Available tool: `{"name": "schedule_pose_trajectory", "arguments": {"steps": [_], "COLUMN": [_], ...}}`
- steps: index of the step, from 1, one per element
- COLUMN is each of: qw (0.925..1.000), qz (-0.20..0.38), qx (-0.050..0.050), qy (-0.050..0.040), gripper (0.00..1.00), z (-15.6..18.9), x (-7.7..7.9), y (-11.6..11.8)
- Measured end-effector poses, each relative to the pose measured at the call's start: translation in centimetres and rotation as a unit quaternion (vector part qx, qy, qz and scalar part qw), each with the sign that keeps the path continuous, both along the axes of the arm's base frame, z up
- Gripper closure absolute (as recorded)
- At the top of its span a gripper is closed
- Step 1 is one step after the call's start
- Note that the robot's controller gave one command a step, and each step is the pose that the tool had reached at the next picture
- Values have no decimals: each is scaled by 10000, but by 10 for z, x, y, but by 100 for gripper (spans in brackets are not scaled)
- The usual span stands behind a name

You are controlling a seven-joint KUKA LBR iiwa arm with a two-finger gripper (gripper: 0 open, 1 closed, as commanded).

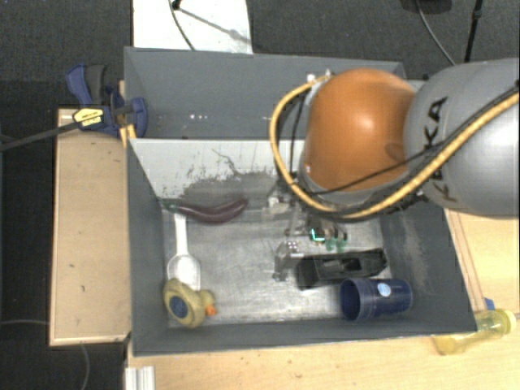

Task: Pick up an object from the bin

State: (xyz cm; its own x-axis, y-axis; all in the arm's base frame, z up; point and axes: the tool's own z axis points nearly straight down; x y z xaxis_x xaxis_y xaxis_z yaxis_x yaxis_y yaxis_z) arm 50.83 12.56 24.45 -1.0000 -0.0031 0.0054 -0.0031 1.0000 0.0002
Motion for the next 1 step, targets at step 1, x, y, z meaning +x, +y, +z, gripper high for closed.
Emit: {"name": "schedule_pose_trajectory", "arguments": {"steps": [1], "qw": [10000], "qz": [-18], "qx": [6], "qy": [-41], "gripper": [0], "z": [4], "x": [2], "y": [-1]}}
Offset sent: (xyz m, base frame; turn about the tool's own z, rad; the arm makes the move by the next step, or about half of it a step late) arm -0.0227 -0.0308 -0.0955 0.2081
